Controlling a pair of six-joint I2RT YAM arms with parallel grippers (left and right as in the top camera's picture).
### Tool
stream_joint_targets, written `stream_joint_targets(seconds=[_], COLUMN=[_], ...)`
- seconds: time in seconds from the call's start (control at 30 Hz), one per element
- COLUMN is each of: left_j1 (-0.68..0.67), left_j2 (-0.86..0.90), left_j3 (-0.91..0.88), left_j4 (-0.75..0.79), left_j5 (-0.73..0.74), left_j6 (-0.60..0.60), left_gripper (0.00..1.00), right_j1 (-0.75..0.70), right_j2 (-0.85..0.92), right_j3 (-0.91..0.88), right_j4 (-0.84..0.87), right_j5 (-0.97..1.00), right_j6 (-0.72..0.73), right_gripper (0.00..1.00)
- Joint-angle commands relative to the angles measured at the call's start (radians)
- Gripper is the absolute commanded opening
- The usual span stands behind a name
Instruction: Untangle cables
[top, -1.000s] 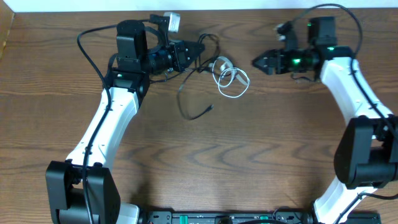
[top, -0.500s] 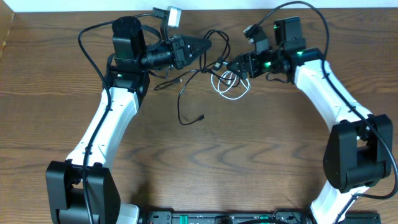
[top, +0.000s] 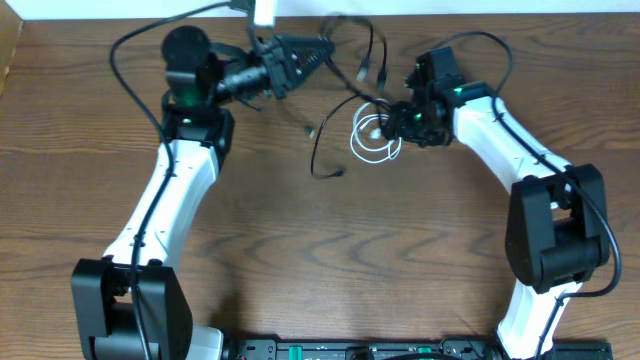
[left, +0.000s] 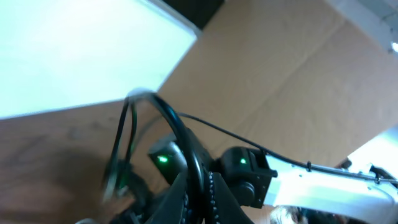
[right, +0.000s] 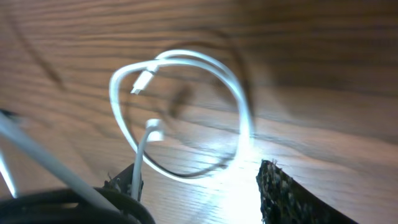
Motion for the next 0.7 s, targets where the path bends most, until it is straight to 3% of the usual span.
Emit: stream_joint_targets(seconds=[0.0,0.2,0.5,0.6,0.67], left_j1=[0.084,0.162,0.175,0.175,0.172], left_j2=[-0.027,-0.027,-0.026,-0.026,-0.026], left_j3=[0.022,0.023,0.022,0.022,0.022], left_j4=[0.085,0.082,0.076,0.060,0.019], left_j5=[-0.035,-0.028,-0.029,-0.029,-0.029], left_j6=[-0.142,-0.169,-0.163,-0.163,-0.152], left_gripper=[0.07,0.08,0.07,0.08,0.07], right_j1=[-0.082,-0.197,-0.327,-0.336,-0.332], right_j2=[0.008,0.008,0.008,0.008,0.008], right_j3=[0.000,-0.001,-0.001,-0.001,-0.001], right_j4=[-0.042,-0.099,-0.130,-0.116,-0.104], right_j5=[0.162,0.216,0.257,0.113,-0.055], right_j6=[0.058,-0.011,-0.133,-0.259,-0.368], right_gripper=[0.54,0.54,0.58,0.59,0.53])
